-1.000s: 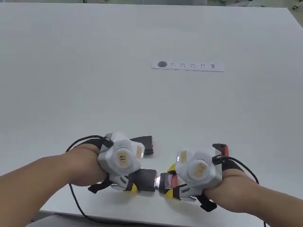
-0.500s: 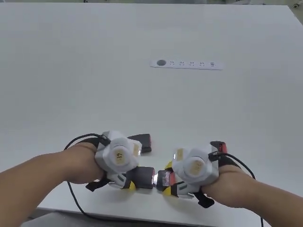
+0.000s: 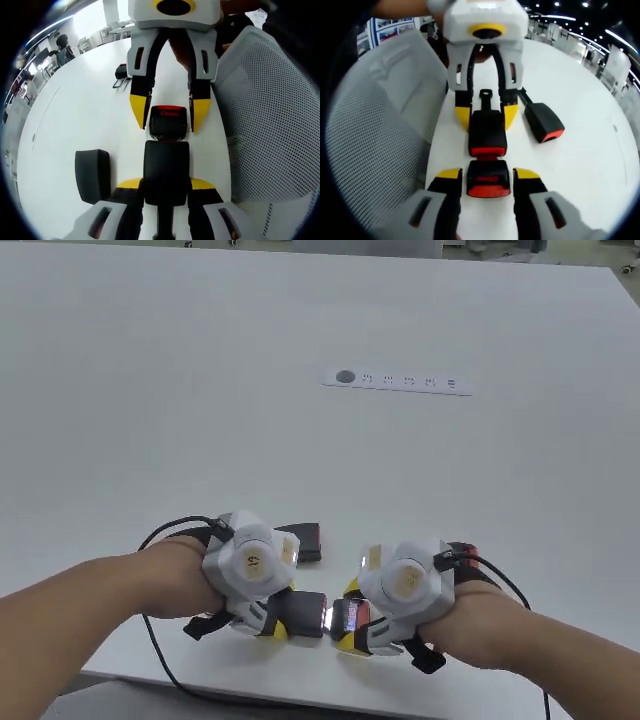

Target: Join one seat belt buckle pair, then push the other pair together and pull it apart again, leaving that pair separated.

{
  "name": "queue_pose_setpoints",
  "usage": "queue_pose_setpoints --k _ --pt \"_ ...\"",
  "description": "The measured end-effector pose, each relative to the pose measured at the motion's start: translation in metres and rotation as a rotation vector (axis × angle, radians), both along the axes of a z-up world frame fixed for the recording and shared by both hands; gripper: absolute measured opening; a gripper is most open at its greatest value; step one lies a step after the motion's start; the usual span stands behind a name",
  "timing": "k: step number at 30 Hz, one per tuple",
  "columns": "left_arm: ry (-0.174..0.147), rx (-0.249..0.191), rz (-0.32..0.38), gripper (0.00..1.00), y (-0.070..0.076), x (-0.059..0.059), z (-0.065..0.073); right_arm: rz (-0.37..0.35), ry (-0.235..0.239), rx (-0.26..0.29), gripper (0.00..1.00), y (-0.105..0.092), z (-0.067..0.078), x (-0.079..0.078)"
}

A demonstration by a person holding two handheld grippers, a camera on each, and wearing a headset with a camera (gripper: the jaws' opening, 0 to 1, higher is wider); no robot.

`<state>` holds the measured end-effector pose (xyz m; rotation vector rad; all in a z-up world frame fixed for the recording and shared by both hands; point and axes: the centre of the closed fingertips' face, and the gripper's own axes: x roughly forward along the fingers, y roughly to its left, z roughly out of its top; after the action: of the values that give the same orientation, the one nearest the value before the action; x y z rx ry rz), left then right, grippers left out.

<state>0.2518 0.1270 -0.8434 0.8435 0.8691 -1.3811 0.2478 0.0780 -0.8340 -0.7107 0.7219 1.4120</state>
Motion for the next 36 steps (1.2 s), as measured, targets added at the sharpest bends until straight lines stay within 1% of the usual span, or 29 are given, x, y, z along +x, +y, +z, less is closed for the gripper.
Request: queue_pose_setpoints --k 1,2,3,5,6,8,9,12,15,18,20,21,24,27,29,30,33,36 --pt "0.000 0.004 -0.002 0.37 0.001 0.000 0.000 0.001 0.001 0.003 0.41 0.001 0.002 0.000" --pt "-0.022 0.004 -0.011 0.41 0.001 0.001 0.001 0.002 0.000 0.005 0.41 0.001 0.004 0.000" --pt "-0.038 -0.006 -0.011 0.43 0.000 0.003 0.003 0.004 -0.002 0.011 0.41 0.001 0.007 0.000" --pt "-0.027 -0.031 0.037 0.44 -0.002 0.004 0.010 0.002 -0.005 0.023 0.40 0.002 0.014 0.001" --pt "-0.032 -0.043 0.036 0.44 -0.003 0.004 0.015 0.001 -0.004 0.029 0.40 0.002 0.016 0.001" --pt "-0.040 -0.046 0.033 0.44 -0.003 0.004 0.020 0.006 -0.003 0.037 0.39 0.002 0.020 -0.001" --pt "-0.042 -0.045 0.035 0.45 -0.002 0.005 0.022 0.008 -0.005 0.039 0.39 0.002 0.021 -0.002" --pt "-0.044 -0.062 0.052 0.45 -0.002 0.008 0.030 0.005 -0.013 0.051 0.39 0.000 0.026 -0.002" --pt "-0.062 -0.075 0.064 0.45 -0.001 0.016 0.036 -0.002 -0.019 0.055 0.38 -0.004 0.027 0.000" --pt "-0.069 -0.089 0.083 0.46 0.000 0.024 0.039 -0.014 -0.027 0.056 0.38 -0.011 0.028 0.005" --pt "-0.062 -0.105 0.110 0.46 -0.002 0.030 0.040 -0.017 -0.031 0.057 0.38 -0.017 0.029 0.008" --pt "-0.061 -0.105 0.108 0.46 -0.002 0.032 0.040 -0.019 -0.035 0.054 0.38 -0.020 0.029 0.009" --pt "-0.070 -0.082 0.095 0.46 0.001 0.040 0.038 -0.044 -0.043 0.047 0.38 -0.033 0.029 0.019" --pt "-0.081 -0.085 0.104 0.46 0.003 0.051 0.043 -0.066 -0.049 0.043 0.38 -0.045 0.030 0.029" --pt "-0.094 -0.086 0.108 0.47 0.005 0.059 0.045 -0.081 -0.060 0.028 0.37 -0.057 0.030 0.038" --pt "-0.103 -0.081 0.110 0.47 0.006 0.064 0.046 -0.094 -0.065 0.021 0.37 -0.065 0.030 0.045" --pt "-0.114 -0.072 0.111 0.47 0.009 0.074 0.047 -0.121 -0.075 0.001 0.37 -0.083 0.029 0.058" --pt "-0.117 -0.060 0.109 0.48 0.010 0.079 0.047 -0.145 -0.083 -0.010 0.37 -0.098 0.030 0.068"
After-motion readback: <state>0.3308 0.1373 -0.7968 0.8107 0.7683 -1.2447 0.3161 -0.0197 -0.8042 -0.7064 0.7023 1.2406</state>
